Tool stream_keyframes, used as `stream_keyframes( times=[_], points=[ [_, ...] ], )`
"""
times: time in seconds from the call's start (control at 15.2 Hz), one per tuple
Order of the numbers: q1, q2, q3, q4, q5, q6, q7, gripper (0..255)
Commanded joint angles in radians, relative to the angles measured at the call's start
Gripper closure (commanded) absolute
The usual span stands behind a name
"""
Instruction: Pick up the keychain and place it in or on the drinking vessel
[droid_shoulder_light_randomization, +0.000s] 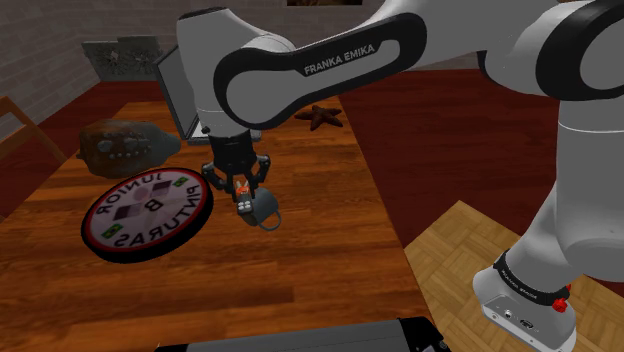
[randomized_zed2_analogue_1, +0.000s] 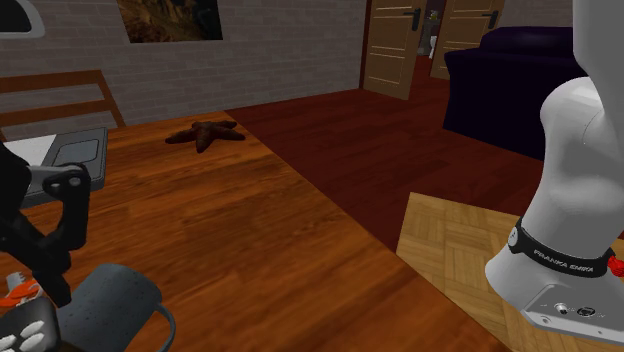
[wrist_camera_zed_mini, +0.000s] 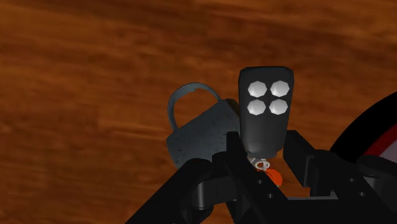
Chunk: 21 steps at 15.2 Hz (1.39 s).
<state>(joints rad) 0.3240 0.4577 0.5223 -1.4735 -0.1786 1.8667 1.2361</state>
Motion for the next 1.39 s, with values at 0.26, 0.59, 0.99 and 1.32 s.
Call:
stream_keyframes(
  times=[0.26, 0.59, 0.99, 1.32],
  points=[
    [0.000, 0.000, 0.000, 0.000, 0.000, 0.001, 0.000, 0],
    [0.000, 0.000, 0.000, 0.000, 0.000, 0.001, 0.000, 0],
    [0.009, -0.008, 0.005, 0.117, 0.007, -0.122, -0.008, 0],
    [0.009, -0.008, 0.005, 0.117, 0.007, -0.122, -0.008, 0]
  ],
)
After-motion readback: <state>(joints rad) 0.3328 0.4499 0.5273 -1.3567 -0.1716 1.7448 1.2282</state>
